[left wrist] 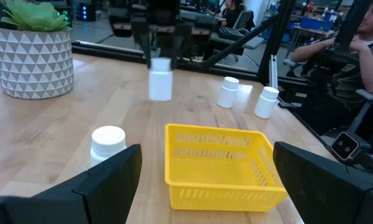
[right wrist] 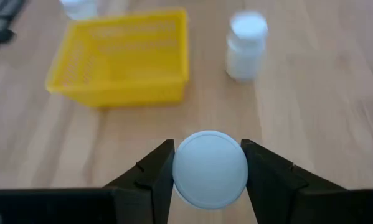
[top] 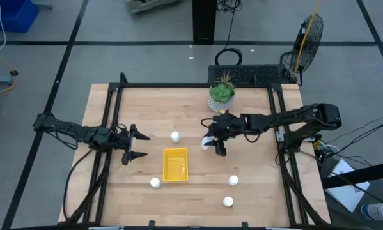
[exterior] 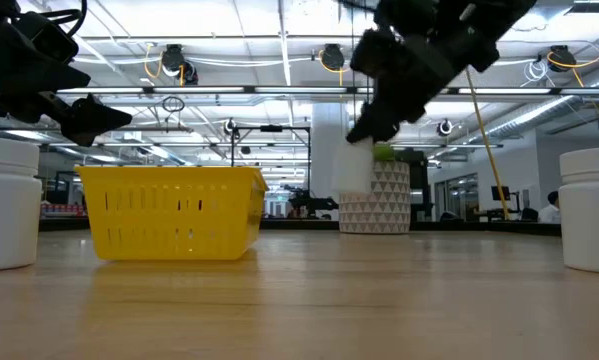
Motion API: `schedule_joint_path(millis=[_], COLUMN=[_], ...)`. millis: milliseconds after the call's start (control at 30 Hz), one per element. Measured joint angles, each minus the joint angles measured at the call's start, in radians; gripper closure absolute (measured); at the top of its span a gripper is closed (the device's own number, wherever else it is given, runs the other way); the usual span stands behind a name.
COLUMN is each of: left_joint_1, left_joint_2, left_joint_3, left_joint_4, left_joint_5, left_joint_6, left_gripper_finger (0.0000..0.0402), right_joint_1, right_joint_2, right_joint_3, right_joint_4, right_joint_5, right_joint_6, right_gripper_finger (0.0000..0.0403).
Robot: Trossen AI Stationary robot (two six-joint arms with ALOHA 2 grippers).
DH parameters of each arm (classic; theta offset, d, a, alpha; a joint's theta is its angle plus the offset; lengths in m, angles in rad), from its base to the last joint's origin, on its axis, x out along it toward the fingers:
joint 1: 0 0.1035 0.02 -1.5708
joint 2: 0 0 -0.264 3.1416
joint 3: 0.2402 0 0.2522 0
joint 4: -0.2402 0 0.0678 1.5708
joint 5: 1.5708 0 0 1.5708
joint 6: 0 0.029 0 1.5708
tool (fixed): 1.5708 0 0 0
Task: Pick and place pill bottles into a basket
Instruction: Put the white pill bottle into the yellow basket
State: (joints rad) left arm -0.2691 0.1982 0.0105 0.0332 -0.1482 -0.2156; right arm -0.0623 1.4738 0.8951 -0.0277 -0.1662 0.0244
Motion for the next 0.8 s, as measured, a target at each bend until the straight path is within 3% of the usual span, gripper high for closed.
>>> schedule_joint_path(millis=[167,667,800], left_joint_1=[0.0,0.0,0.0], left_joint_2=[0.0,0.07,0.105], left_joint_3=[-0.001,-0.002,-0.002], left_joint_4=[0.017,0.087,0.11], left_joint_5=[-0.01,-0.054,-0.062], left_joint_6=[0.011,0.021,0.027], left_gripper_finger=[0.0036,0.0036,0.0036], right_joint_1=[0.034,0.061,0.065], right_joint_2=[0.0,0.0,0.021], right_joint_3=[0.061,0.162,0.163], right_joint_4=[-0.001,0.036,0.111], right_joint_5=[-0.048,-0.05,-0.138], right_joint_6=[-0.005,-0.042,-0.048], right_gripper_finger=[0.0251,0.0249,0.0251])
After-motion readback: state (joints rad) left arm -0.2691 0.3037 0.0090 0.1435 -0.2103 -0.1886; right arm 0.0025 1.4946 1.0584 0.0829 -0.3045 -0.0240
